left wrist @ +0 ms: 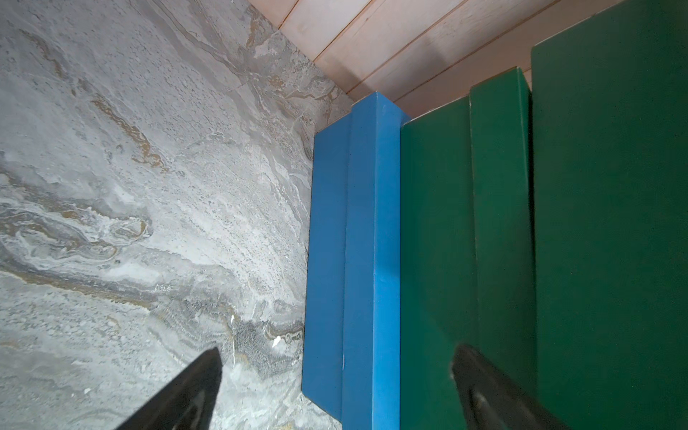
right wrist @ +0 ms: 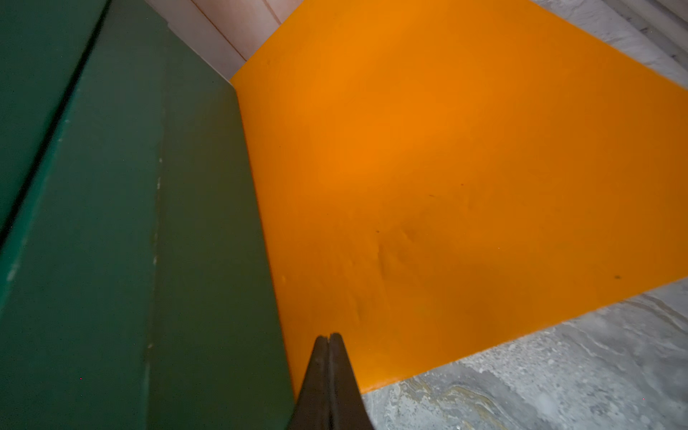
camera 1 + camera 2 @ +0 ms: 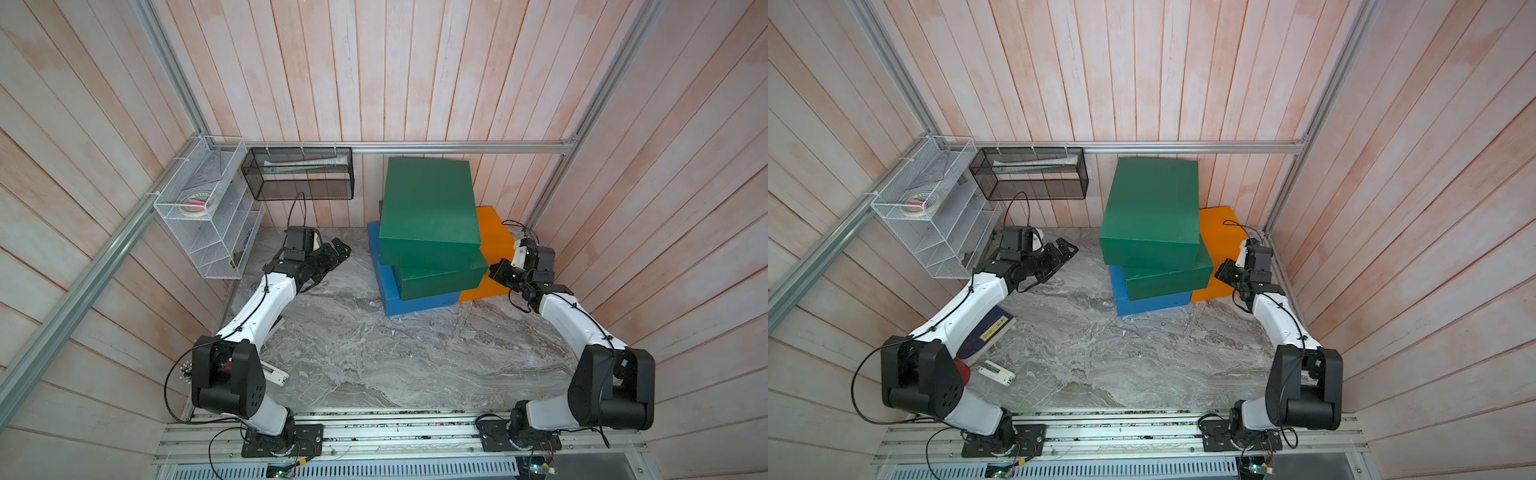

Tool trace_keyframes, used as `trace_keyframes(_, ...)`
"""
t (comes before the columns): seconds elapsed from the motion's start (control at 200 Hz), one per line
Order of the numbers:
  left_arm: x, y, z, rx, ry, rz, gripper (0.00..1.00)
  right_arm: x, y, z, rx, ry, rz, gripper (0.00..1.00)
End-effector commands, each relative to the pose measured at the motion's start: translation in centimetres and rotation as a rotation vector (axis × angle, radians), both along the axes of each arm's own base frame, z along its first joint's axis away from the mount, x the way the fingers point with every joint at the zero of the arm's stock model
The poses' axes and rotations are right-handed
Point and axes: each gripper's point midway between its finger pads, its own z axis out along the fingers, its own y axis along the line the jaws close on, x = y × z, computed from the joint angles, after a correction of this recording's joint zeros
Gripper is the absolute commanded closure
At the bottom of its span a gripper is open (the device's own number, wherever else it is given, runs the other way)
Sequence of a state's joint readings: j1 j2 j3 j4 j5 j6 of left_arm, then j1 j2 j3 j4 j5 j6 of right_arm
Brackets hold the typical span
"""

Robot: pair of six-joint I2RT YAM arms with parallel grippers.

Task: Stack the shoeboxes
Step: Adjust the shoeboxes in the shoebox.

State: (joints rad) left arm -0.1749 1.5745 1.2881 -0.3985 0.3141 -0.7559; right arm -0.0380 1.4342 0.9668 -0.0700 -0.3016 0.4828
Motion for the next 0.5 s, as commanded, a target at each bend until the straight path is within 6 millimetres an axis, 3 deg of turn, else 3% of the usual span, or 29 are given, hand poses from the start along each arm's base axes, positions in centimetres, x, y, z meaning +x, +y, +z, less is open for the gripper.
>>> trace_keyframes(0.0,1.2,-0.2,0.7,-0.020,-0.028,0.000,0.00,-0.1,2.6,0.9,0.026,-0.033,0.075,1.00)
trace_keyframes(0.265,3.0,0.1,2.8,-0.016,-0.067,0.009,0.00,-1.5,6.8,0.1,0.045,-0.005,0.160,1.00)
trace_keyframes(0.375,3.8,0.2,4.4,-0.014,-0.097,0.015,0.00,-1.4,5.9,0.0,0.016,0.005,0.119,1.00)
trace_keyframes(0.49,4.7,0.0,5.7,-0.025,-0.125,0.011,0.00,-0.6,4.1,1.4,0.009,-0.020,0.073,1.00)
